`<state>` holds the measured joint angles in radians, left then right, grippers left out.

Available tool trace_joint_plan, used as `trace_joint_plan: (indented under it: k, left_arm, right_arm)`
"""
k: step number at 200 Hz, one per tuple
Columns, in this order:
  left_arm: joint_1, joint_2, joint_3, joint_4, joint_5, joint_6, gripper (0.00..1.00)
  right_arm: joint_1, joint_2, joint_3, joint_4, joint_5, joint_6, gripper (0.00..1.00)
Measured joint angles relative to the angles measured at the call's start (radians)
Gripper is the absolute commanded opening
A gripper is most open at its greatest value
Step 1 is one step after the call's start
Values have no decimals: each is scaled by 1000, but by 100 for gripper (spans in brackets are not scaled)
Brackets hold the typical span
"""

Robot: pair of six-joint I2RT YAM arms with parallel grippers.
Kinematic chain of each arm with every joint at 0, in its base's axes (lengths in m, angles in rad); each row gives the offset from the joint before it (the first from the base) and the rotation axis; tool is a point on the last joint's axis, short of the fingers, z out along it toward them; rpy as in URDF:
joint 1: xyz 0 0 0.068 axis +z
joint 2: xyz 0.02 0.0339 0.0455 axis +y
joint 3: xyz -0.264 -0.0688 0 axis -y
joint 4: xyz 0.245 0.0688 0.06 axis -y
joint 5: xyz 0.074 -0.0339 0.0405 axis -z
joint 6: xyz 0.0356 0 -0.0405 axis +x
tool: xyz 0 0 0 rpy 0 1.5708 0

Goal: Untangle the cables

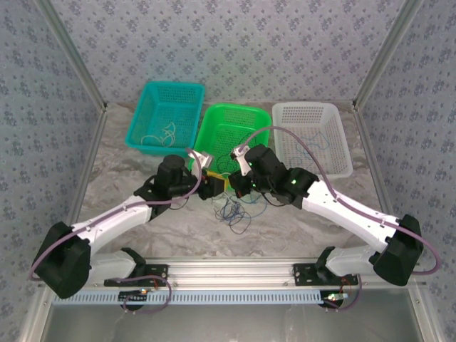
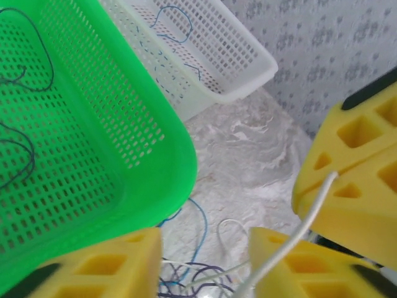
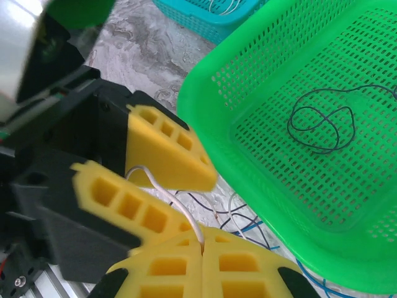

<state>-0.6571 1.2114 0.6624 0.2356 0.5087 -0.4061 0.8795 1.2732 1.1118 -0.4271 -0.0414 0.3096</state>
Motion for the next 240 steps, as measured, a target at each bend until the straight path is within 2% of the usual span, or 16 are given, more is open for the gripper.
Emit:
trace_joint_plan:
  k: [23, 48, 65, 79, 106, 159, 240]
  left_arm:
    - [-11, 14, 25, 0, -12, 2, 14]
    - [-13, 13, 48, -4, -39, 5, 6]
    - [-18, 2, 58, -19, -55, 8, 0]
    - [-19, -16, 61, -39, -74, 8, 0]
    - [-19, -42, 72, -70, -104, -3, 0]
    - [-24, -50, 94, -94, -115, -43, 0]
    - [-31, -158, 94, -102, -133, -87, 0]
  right_arm:
    - [0, 0, 0, 5, 3, 8, 0]
    - [0, 0, -12, 14, 35, 30, 7]
    - [0, 7, -24, 18, 63, 52, 19]
    - [0, 14, -36, 16, 92, 77, 39]
    - [0, 35, -68, 31, 132, 116, 54]
    - [13, 79, -132, 143, 174, 185, 64]
    - [23, 135, -180, 311, 176, 275, 68]
